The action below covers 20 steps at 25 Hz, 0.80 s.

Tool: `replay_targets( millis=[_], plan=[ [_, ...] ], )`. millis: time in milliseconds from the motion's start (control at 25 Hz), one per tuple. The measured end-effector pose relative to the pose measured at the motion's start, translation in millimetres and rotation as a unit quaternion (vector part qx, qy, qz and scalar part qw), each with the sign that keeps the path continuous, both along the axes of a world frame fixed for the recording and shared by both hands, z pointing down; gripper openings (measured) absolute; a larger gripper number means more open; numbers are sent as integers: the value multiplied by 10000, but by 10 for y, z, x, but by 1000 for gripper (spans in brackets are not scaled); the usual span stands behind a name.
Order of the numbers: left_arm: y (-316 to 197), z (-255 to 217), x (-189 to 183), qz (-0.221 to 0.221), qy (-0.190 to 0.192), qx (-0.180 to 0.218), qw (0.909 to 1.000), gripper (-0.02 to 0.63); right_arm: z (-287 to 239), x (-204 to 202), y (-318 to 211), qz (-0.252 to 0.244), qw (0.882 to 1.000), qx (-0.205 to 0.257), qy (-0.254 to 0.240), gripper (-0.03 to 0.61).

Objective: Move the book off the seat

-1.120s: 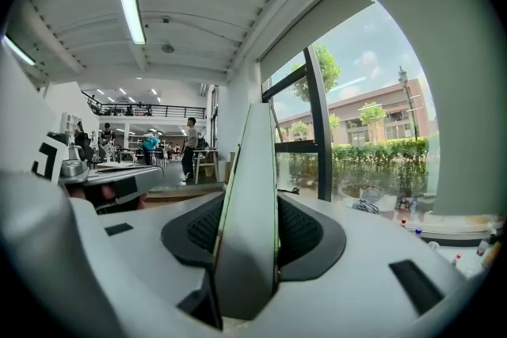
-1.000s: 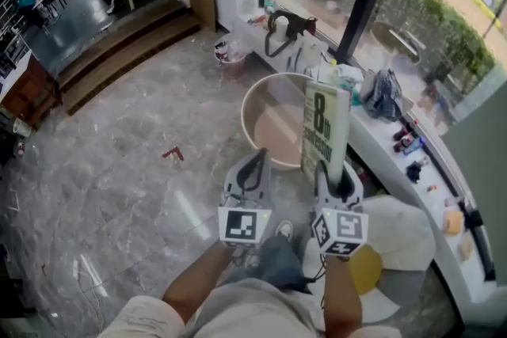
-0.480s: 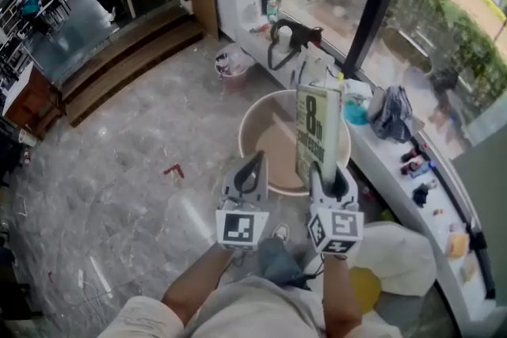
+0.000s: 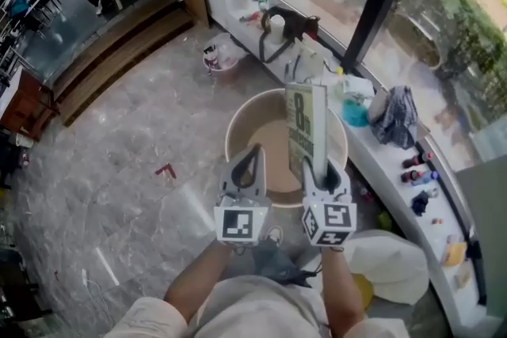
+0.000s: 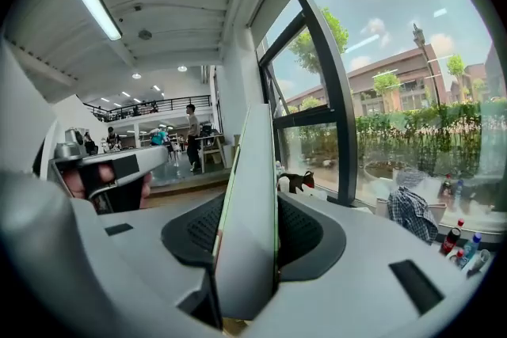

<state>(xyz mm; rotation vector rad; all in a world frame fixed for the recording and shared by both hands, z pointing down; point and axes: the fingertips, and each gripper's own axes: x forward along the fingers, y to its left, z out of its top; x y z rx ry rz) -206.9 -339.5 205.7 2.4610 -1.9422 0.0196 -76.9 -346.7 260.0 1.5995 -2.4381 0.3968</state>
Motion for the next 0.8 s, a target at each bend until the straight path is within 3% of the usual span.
replay_targets(
  millis=[320,800],
  plan=[
    [-391,391,-132,-82,104,-310,9994,0,536,-173,-347,-181,9980,-577,164,175],
    [-822,1116,-368,383,89,-687,9969,0,1603,-585,-684,46,9874,-1543,343,175]
  ],
)
